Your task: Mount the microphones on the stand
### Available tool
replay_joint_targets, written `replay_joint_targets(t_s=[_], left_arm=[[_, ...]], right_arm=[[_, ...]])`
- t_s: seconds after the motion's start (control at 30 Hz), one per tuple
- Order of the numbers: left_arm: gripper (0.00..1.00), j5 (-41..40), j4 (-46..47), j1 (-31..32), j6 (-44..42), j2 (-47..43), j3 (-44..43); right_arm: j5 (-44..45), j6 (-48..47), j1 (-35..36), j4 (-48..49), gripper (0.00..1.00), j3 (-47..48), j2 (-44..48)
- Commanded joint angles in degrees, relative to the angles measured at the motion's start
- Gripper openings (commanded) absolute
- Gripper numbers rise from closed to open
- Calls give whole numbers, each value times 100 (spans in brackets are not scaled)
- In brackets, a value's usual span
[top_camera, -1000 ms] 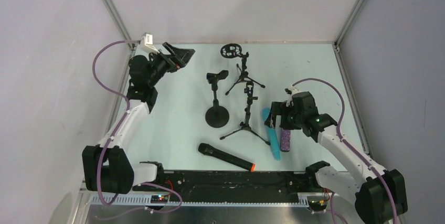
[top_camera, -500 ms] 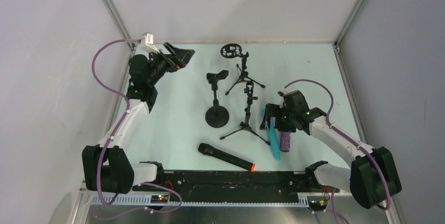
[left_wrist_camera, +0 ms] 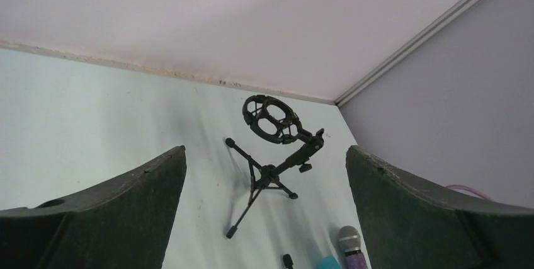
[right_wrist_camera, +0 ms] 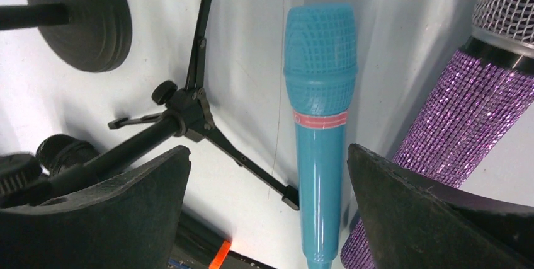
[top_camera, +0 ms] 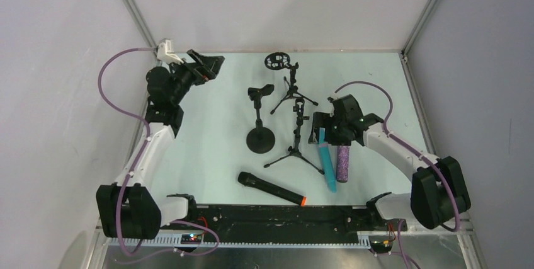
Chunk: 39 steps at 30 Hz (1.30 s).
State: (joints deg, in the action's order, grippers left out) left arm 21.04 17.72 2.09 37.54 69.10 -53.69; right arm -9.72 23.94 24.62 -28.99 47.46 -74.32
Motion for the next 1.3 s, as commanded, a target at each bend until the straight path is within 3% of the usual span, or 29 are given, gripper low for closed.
replay_joint_targets(t_s=[0.0,0.23,0.67,0.9,1.13,1.2,1.27], left_arm=[[100,-260,52,-65,-468,-358,-133],[100,-438,10,-67,-582,-397,-95],[100,-449,-24,-149,-647,-320,-127],[100,-462,-27,-174,-664,-360,-119],[100,-466,-23,-182,-661,-379,-122],[100,-468,-22,-182,-659,-380,-113],[100,-482,-29,-180,-656,-373,-116]], right_arm=[[502,-229,86,-322,100,499,-393],[1430,-332,486,-614,96,723,-940],[1602,-414,530,-750,47,1207,-2030],[1446,-478,160,-784,38,1622,-2217],[1168,-634,-175,-695,41,1949,-2334],[1158,-675,-184,-706,46,1978,-2353],[1241,-706,-192,-744,59,1985,-2347]])
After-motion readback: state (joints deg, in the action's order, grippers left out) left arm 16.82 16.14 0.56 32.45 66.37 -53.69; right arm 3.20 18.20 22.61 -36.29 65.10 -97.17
